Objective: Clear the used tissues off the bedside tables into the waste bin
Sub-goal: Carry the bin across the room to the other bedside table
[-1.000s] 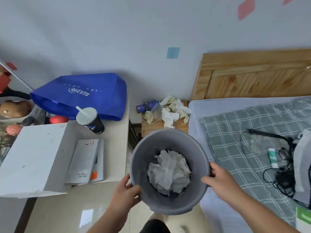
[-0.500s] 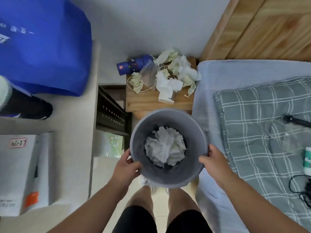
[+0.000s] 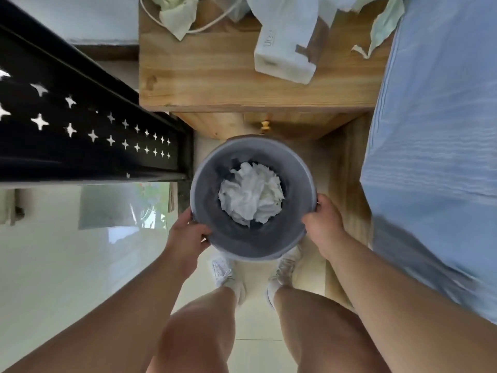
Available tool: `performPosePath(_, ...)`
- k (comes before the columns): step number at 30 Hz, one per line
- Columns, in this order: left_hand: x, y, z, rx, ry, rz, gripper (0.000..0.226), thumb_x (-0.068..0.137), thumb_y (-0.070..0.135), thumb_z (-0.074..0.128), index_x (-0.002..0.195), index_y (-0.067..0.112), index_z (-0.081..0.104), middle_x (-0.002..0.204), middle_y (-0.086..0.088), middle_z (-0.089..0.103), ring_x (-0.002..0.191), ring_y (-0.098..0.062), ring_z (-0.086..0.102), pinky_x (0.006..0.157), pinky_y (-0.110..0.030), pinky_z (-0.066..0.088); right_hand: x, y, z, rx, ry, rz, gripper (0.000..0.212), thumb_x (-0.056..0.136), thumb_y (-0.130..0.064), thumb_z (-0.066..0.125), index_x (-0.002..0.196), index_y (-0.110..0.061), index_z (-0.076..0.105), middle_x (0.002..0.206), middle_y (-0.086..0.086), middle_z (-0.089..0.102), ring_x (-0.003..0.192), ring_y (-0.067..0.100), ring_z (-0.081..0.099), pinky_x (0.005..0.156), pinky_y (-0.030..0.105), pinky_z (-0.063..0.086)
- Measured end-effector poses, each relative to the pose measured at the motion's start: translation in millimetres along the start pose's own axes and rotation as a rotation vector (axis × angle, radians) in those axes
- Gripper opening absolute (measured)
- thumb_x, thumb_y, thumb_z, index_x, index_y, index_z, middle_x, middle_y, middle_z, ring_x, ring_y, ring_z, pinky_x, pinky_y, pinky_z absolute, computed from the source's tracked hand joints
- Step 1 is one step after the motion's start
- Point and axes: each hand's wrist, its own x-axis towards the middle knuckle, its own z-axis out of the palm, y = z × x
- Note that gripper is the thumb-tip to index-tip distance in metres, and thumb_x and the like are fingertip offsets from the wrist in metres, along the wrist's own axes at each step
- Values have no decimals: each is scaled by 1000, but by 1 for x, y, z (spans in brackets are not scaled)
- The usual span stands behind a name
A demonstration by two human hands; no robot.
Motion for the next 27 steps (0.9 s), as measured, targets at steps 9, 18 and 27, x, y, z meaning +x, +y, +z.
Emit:
performPosePath(9,39,4,21,-16,31,17,46,96,-15,56,124,18,73,115,-6,81,105,-31,75,87,-41,63,38,11,9,87,-34,89,58,87,8,65,136,-21,62,115,9,74,105,32,71,96,48,60)
performPosePath(18,-55,57,17,-128,34,-95,47,103,3,60,149,15,59,134,-9,71,122,-27,67,105,-44,56,-54,-42,-25,162,-9,178,76,93,3,59,160,-22,34,128,15,67,103,30,71,99,46,59)
performPosePath(27,-177,173,30,-30,-63,106,20,99,8,71,116,19,73,100,-7,78,92,-19,76,73,-31,62,-157,-156,-98,193,-56,-52,40,96,-3,59,131,-21,59,101,7,72,70,19,68,66,30,62)
